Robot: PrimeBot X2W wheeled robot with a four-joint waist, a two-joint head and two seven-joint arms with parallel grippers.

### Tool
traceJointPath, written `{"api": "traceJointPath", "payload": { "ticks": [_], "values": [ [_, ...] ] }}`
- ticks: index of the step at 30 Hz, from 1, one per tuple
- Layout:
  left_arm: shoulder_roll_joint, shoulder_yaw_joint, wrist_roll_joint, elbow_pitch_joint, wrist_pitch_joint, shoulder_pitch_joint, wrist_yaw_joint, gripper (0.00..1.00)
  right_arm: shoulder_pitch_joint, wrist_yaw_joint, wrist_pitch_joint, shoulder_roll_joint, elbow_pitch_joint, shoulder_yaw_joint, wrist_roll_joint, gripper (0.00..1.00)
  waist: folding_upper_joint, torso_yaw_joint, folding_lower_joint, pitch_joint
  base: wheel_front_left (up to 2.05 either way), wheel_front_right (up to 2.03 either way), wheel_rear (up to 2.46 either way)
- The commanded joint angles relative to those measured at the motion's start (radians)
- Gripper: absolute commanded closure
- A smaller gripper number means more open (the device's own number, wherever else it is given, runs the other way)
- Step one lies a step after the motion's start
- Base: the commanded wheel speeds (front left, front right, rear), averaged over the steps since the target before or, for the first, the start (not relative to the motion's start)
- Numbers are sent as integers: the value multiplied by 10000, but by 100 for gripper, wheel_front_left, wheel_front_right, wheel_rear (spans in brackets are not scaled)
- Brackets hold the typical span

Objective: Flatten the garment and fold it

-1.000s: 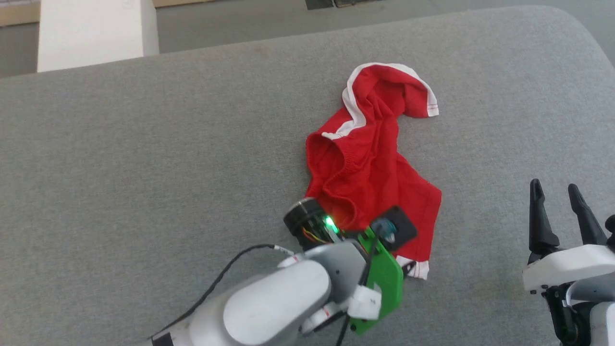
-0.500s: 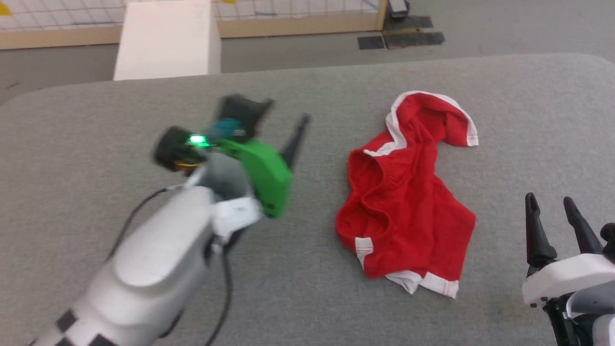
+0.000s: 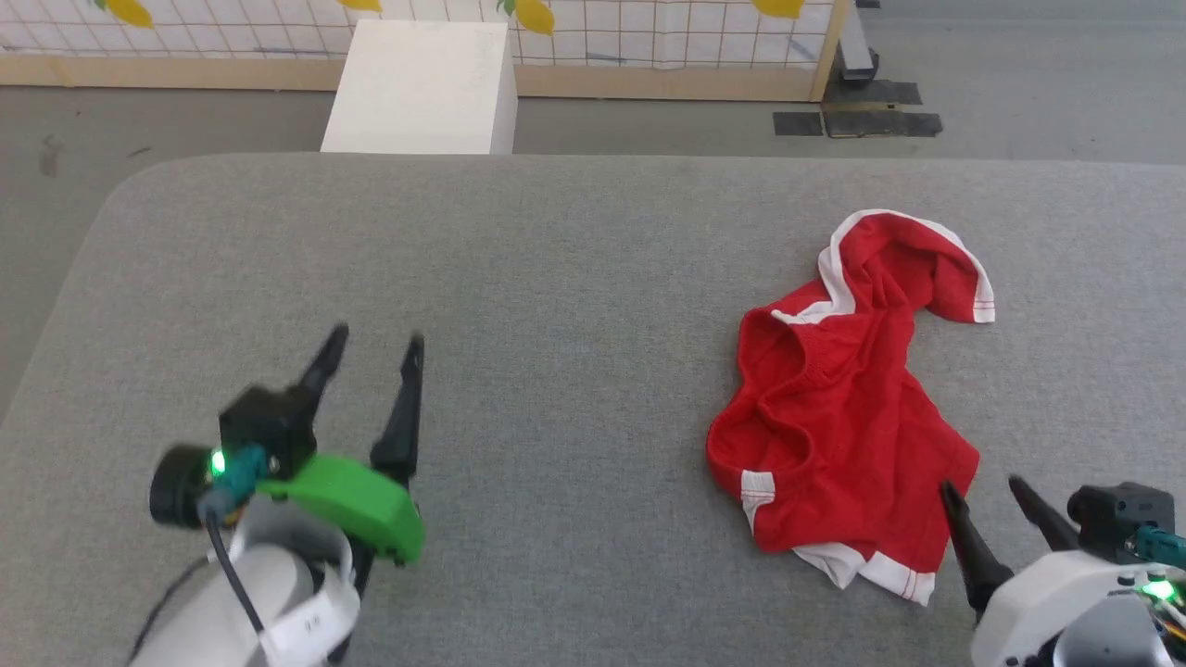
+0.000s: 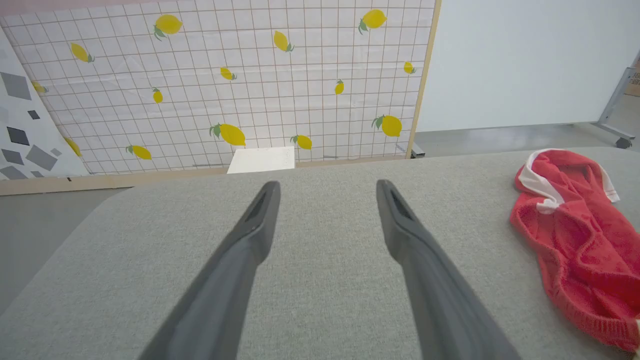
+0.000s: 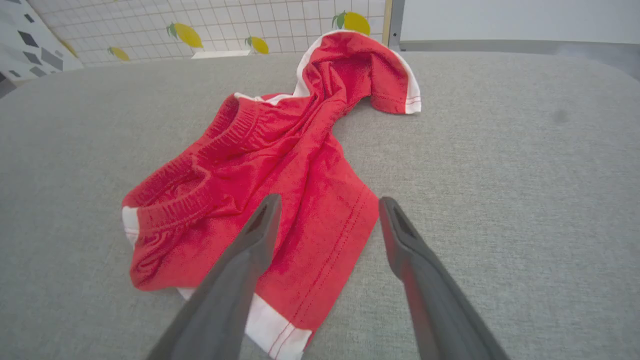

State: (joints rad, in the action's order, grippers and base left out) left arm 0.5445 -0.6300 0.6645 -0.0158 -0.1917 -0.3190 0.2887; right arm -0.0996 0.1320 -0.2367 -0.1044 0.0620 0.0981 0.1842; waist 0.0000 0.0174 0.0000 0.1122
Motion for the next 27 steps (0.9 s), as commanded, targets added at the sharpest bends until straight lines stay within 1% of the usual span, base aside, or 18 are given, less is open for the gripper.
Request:
{"api": "traceJointPath", "payload": {
  "ticks": [1, 4, 6, 8, 11, 14, 16, 18, 23, 24, 25, 26, 27],
  "values": [
    [62, 0, 43, 174, -109, 379, 153, 0, -276, -13, -493, -115, 98, 55, -6, 0, 0, 99, 0, 70, 0, 0, 0],
    [53, 16, 82, 459, -198, 825, 385, 0, -537, -13, -1932, -145, 309, 166, 310, 0, 0, 219, 0, 151, 0, 0, 0],
    [51, 10, 67, 617, -229, 916, 442, 0, -648, -13, -3004, -250, 500, 131, 408, 0, 0, 298, 0, 210, 0, 0, 0],
    [43, 13, 54, 743, -243, 910, 466, 0, -631, -13, -4007, -246, 704, 136, 665, 0, 0, 381, 0, 289, 0, 0, 0],
    [35, 5, 26, 873, -214, 778, 454, 0, -435, -13, -5251, -617, 886, -83, 741, 0, 0, 531, 0, 440, 0, 0, 0],
    [13, -14, -20, 924, -196, 602, 416, 0, -102, -13, -6408, -709, 859, -140, 1022, 0, 0, 700, 0, 610, 0, 0, 0],
    [-8, -36, -49, 915, -197, 526, 399, 0, 90, -13, -6898, -797, 812, -229, 1092, 0, 0, 841, 0, 737, 0, 0, 0],
    [-51, -36, -44, 882, -203, 485, 412, 0, 265, -13, -7112, -751, 706, -216, 1161, 0, 0, 979, 0, 855, 0, 0, 0],
    [-120, -97, -57, 793, -238, 434, 360, 0, 439, -13, -7128, -734, 256, -415, 1024, 0, 0, 1284, 0, 1084, 0, 0, 0],
    [-123, -104, -61, 771, -246, 435, 355, 0, 438, -13, -7105, -736, 147, -499, 992, 38, 0, 1318, 0, 1102, 0, 0, 0],
    [-128, -110, -62, 754, -251, 434, 355, 0, 429, -13, -7070, -757, 82, -566, 954, 87, 0, 1341, 0, 1111, 0, 0, 0],
    [-136, -118, -61, 736, -257, 432, 351, 0, 408, -13, -7008, -822, 17, -635, 881, 100, 0, 1363, 0, 1115, 0, 0, 0],
    [-142, -122, -58, 720, -260, 432, 350, 0, 394, -13, -6939, -902, -25, -672, 823, 100, 0, 1370, 0, 1111, 0, 0, 0]
  ]
}}
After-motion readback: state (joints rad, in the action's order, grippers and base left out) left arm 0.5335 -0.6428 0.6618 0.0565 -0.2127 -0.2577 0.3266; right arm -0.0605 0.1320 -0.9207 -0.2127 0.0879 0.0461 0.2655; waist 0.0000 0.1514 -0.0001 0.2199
